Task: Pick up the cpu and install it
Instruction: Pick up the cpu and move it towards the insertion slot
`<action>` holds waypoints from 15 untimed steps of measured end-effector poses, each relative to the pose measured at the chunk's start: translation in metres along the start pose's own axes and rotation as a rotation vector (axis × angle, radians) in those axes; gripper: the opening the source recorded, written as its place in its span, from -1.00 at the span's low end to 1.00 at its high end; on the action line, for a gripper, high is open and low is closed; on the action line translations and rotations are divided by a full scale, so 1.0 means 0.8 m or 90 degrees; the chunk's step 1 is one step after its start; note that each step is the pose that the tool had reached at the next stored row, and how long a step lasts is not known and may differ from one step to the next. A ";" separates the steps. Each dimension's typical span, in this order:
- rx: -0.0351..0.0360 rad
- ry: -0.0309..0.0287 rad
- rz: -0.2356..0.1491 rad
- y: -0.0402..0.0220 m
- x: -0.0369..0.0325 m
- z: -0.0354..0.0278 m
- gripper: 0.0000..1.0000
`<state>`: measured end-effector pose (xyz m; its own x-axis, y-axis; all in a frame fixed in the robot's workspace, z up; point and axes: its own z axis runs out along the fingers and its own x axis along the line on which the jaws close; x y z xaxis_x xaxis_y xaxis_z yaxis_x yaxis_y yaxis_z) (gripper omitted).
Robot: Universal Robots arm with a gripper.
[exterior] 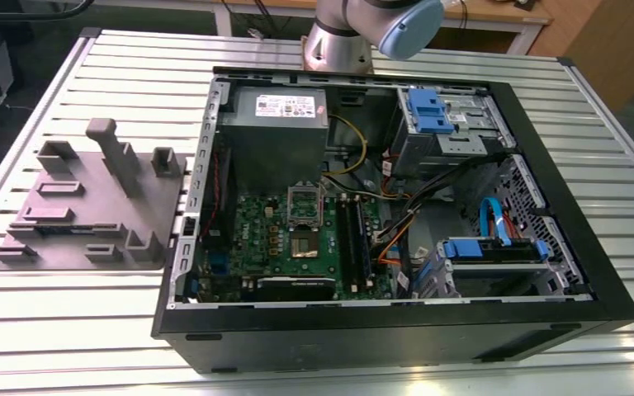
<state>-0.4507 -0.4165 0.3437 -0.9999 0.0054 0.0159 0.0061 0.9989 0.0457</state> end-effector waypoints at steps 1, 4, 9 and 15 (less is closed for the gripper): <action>0.0000 0.0000 0.000 0.0001 0.0000 -0.0007 -0.05; 0.0000 0.0000 0.000 0.0003 0.0001 -0.0069 -0.05; 0.0000 0.0001 0.000 0.0010 0.0003 -0.0205 -0.05; 0.0000 0.0000 0.000 0.0010 0.0003 -0.0209 -0.05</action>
<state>-0.4507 -0.4165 0.3605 -0.9999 0.0053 0.0159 0.0060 0.9989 0.0458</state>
